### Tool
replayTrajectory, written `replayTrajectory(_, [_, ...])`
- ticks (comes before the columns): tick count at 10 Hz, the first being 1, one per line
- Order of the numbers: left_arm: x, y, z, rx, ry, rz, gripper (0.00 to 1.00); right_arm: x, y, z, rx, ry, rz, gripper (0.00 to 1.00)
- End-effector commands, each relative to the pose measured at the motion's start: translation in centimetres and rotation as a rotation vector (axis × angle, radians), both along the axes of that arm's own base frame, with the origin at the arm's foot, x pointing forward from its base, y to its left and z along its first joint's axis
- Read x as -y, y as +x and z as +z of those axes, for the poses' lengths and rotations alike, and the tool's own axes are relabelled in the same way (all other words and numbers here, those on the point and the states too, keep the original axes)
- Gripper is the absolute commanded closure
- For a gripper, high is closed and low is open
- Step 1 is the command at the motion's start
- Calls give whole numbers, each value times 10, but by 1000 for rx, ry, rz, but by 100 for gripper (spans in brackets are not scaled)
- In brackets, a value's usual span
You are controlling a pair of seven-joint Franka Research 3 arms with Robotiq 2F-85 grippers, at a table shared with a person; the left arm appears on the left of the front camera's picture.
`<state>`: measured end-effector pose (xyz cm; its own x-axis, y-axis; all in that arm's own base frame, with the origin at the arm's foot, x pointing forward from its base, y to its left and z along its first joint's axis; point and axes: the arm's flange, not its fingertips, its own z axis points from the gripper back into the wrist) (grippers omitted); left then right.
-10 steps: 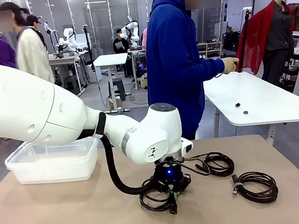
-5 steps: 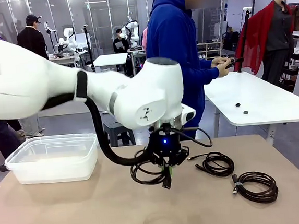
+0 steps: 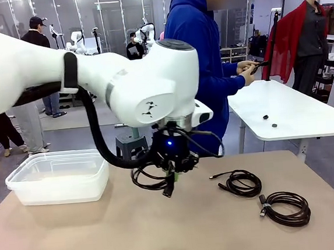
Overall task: Organize and store the cables.
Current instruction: Place the Power Cable into the Organizing box.
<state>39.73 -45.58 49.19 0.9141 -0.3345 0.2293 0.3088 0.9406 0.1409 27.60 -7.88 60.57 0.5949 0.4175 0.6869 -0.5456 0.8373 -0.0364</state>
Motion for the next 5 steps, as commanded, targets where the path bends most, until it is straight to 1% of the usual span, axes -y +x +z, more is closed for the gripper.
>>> replayTrajectory(1, [-54, -12, 15, -15, 13, -110, 82, 1, 0, -1, 0, 4, -1, 0])
replayTrajectory(2, [-79, -14, 19, -13, 20, -123, 82, 1, 0, -1, 0, 4, -1, 0])
replayTrajectory(5, [-162, -11, 33, 39, -19, -59, 82, 1, 0, -1, 0, 4, -1, 0])
